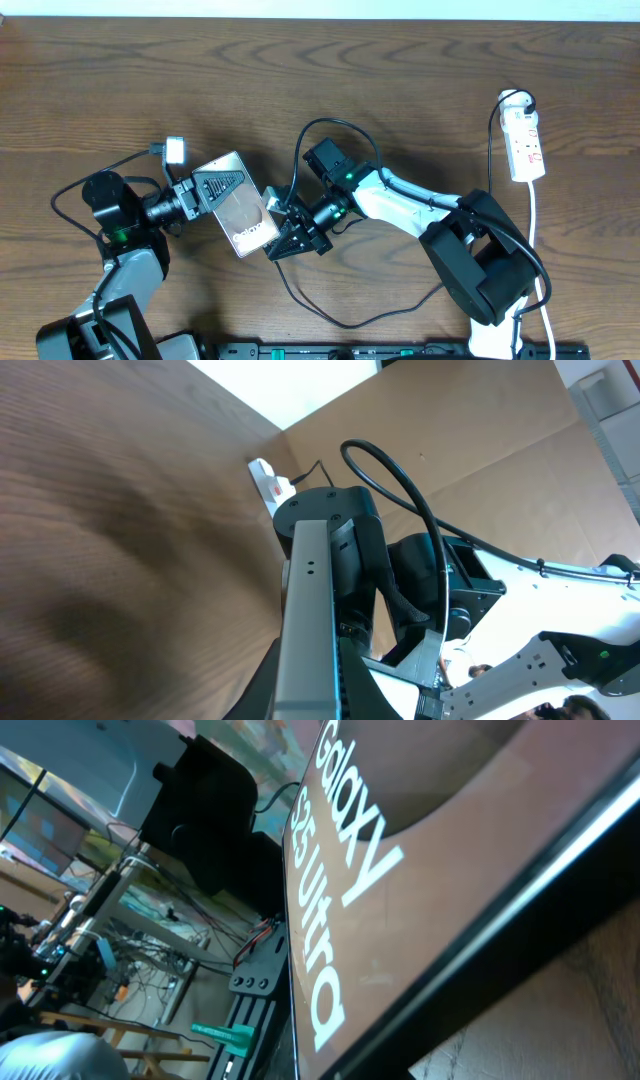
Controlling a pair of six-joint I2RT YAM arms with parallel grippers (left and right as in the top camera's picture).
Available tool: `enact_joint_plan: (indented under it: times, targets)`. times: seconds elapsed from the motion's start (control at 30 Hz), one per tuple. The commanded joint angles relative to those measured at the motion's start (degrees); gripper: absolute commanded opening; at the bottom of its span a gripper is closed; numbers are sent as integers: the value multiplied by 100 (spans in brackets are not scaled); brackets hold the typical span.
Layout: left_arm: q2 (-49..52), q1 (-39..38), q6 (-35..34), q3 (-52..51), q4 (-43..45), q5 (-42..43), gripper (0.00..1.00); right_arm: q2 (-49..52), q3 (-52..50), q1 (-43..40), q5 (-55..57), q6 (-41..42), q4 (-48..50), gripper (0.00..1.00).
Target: Plug charger to phone and switch on socket
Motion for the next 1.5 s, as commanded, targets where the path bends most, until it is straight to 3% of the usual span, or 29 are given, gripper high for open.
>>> enact_joint_plan:
  times: [0.0, 1.17, 1.47]
  targets:
    - [-37, -55, 310, 50, 68, -173, 8, 57, 81, 39, -396, 17, 37, 1]
    - [-37, -44, 306, 50, 260, -450, 7, 57, 81, 35, -398, 57, 11, 1]
    - [-37, -44, -219, 50, 264, -474, 7, 57, 81, 37, -201, 57, 13, 1]
